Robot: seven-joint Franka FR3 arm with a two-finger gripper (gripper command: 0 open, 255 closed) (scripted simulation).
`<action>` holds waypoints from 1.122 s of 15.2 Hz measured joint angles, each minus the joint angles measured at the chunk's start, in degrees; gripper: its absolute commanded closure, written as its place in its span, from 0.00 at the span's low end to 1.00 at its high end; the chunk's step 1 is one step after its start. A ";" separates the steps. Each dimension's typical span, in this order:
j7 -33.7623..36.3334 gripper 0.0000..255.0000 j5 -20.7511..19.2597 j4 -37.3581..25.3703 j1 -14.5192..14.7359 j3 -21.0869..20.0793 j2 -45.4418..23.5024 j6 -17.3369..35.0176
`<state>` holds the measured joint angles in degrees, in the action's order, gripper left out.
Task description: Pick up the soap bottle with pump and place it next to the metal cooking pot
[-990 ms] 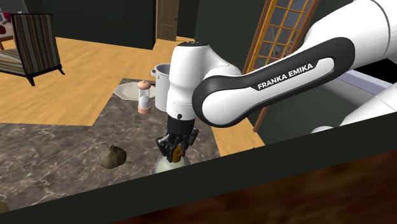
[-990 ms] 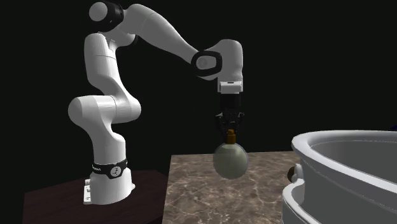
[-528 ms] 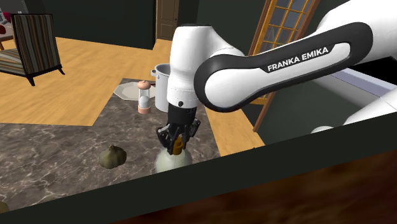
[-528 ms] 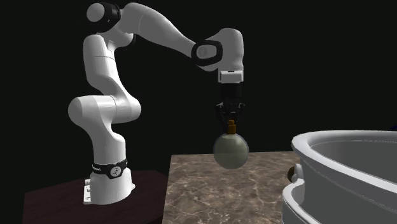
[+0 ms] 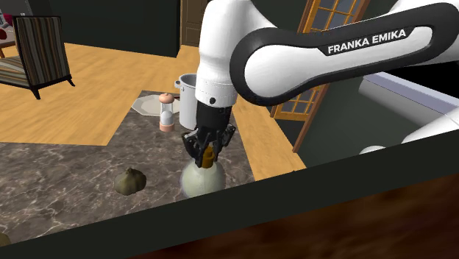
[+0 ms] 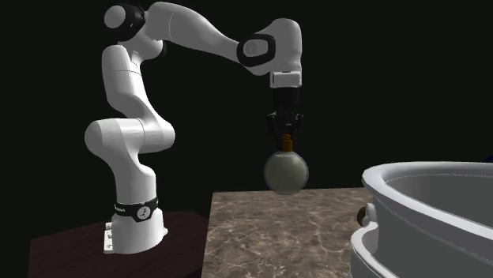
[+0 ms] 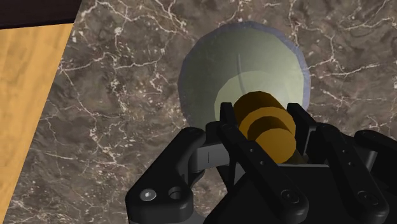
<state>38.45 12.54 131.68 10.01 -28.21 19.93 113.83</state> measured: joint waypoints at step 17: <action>0.47 1.00 -0.91 -12.04 -0.57 1.79 1.21 -13.22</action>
<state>38.92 11.63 119.65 9.45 -26.42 21.14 100.61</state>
